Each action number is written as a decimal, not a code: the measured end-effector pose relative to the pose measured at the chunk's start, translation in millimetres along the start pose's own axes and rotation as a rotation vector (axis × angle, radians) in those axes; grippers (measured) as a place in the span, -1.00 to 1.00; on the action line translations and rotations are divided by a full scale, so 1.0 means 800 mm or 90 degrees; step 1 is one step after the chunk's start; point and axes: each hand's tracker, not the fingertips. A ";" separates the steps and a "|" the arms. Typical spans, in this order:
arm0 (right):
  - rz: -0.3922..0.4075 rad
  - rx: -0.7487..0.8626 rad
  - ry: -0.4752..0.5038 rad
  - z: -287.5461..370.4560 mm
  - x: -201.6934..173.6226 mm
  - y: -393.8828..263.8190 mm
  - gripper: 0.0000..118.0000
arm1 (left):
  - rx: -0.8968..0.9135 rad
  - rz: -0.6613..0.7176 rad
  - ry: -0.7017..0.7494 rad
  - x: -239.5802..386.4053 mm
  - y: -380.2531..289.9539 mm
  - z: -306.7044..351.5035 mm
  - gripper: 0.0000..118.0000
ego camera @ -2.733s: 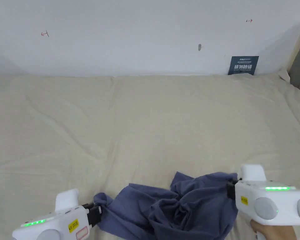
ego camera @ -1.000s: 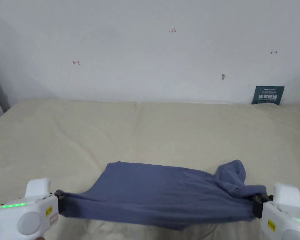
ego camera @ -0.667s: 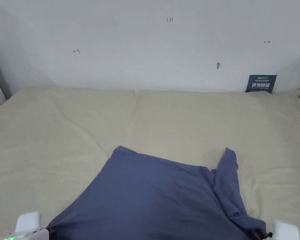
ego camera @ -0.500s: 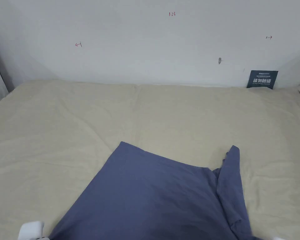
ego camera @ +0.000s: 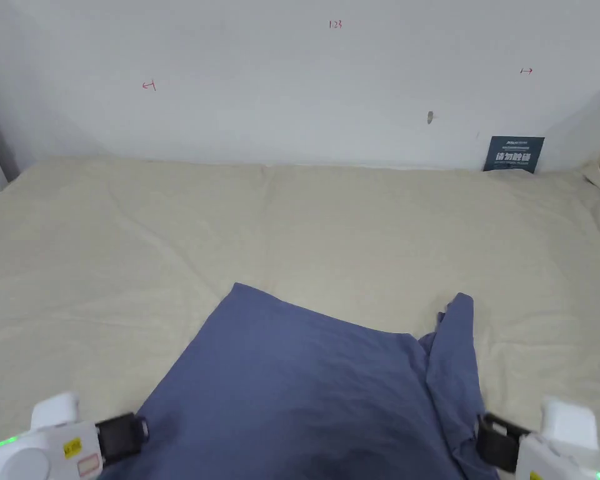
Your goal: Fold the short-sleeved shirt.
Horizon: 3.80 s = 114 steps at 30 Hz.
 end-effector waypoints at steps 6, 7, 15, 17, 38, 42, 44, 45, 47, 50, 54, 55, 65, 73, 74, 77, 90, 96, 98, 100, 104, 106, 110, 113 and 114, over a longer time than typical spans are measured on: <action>-0.023 0.187 0.049 0.063 -0.017 0.081 0.51 | 0.224 -0.086 -0.088 0.088 0.050 0.069 0.58; -0.014 0.209 0.057 0.073 -0.020 0.089 0.51 | 0.260 -0.104 -0.094 0.102 0.054 0.077 0.58; 0.102 0.350 -0.070 0.106 -0.054 0.099 -1.00 | 0.436 -0.212 -0.095 0.178 0.051 0.102 -1.00; 0.098 0.355 -0.068 0.108 -0.050 0.099 -1.00 | 0.425 -0.214 -0.100 0.187 0.048 0.096 -1.00; 0.110 0.249 -0.101 -0.035 -0.033 0.124 -1.00 | -0.066 -0.190 -0.061 0.216 0.240 -0.250 0.18; 0.115 0.212 -0.121 -0.085 -0.024 0.122 -1.00 | -0.127 -0.234 -0.009 0.220 0.263 -0.335 0.49; 0.113 0.192 -0.129 -0.108 -0.020 0.120 -1.00 | -0.162 -0.253 -0.004 0.223 0.266 -0.367 0.49; 0.113 0.182 -0.134 -0.119 -0.015 0.117 -1.00 | -0.164 -0.256 -0.003 0.225 0.267 -0.382 0.48; 0.114 0.164 -0.145 -0.138 -0.012 0.115 -1.00 | -0.169 -0.276 0.016 0.228 0.266 -0.408 0.48; 0.102 0.139 -0.149 -0.158 -0.004 0.111 -1.00 | -0.205 -0.297 0.021 0.233 0.255 -0.438 0.40; 0.094 0.073 -0.150 -0.184 0.005 0.109 -1.00 | -0.161 -0.346 0.041 0.246 0.236 -0.428 -0.01; 0.098 0.044 -0.151 -0.193 0.006 0.110 -0.92 | -0.149 -0.353 0.029 0.248 0.233 -0.422 -0.28; 0.027 -0.196 -0.097 -0.302 0.016 0.091 0.47 | -0.083 -0.306 -0.028 0.243 0.241 -0.345 -0.94; 0.035 -0.255 -0.089 -0.337 0.000 0.065 -0.93 | -0.061 -0.297 -0.041 0.242 0.240 -0.309 -0.94; 0.060 -0.229 -0.126 -0.330 0.000 0.065 -0.95 | -0.061 -0.294 -0.041 0.240 0.239 -0.305 -0.94; 0.051 -0.225 -0.090 -0.317 0.012 0.070 -0.97 | -0.054 -0.282 -0.040 0.233 0.239 -0.294 -0.94; 0.060 0.036 -0.012 -0.138 0.005 0.195 -0.97 | 0.087 -0.202 -0.086 0.194 0.271 -0.129 -0.94; 0.080 0.170 0.034 -0.081 -0.038 0.302 -0.97 | 0.206 -0.173 -0.088 0.193 0.349 -0.017 -0.94; 0.088 0.212 0.053 -0.069 -0.053 0.341 -0.97 | 0.247 -0.166 -0.094 0.195 0.378 0.017 -0.94; 0.088 0.250 0.066 -0.058 -0.068 0.377 -0.97 | 0.280 -0.169 -0.091 0.204 0.404 0.048 -0.94; 0.103 0.324 0.080 -0.036 -0.100 0.446 -0.97 | 0.359 -0.182 -0.071 0.221 0.454 0.092 -0.94; 0.100 0.346 0.090 -0.024 -0.113 0.472 -0.97 | 0.382 -0.189 -0.063 0.228 0.474 0.105 -0.94; 0.104 0.380 0.093 -0.030 -0.125 0.523 -0.97 | 0.427 -0.188 -0.056 0.237 0.511 0.112 -0.94; 0.103 0.398 0.105 -0.048 -0.127 0.546 -0.97 | 0.446 -0.175 -0.059 0.240 0.533 0.101 -0.94; 0.101 0.401 0.110 -0.055 -0.128 0.551 -0.97 | 0.447 -0.171 -0.061 0.241 0.539 0.095 -0.94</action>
